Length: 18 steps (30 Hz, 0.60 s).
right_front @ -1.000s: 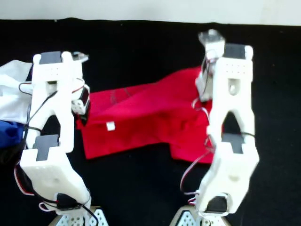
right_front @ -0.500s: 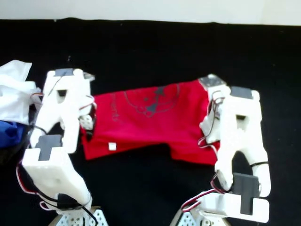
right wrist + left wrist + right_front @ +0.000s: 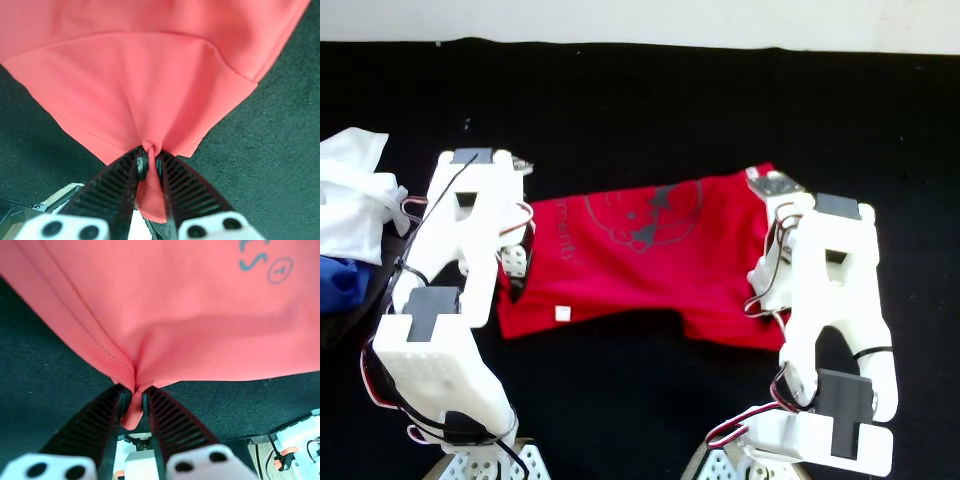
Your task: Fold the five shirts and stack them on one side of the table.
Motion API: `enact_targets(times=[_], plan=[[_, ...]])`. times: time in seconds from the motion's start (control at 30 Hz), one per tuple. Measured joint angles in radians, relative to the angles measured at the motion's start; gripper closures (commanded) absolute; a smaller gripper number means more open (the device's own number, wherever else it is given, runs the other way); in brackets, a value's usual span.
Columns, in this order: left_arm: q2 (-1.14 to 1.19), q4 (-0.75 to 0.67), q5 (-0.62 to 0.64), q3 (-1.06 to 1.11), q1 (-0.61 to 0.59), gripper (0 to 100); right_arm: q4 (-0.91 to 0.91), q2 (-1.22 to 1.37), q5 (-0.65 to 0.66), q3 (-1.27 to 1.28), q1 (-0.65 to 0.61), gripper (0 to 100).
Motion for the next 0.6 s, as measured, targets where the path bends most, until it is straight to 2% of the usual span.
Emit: enact_targets(times=[0.3, 0.6], plan=[[-0.005, 0.005, 0.000, 0.091, 0.003, 99, -0.028, 0.000, 0.034, 0.000, 0.000, 99.3], [-0.005, 0.029, 0.000, 0.095, 0.064, 99, -0.029, 0.000, 0.041, 0.000, 0.000, 99.3]])
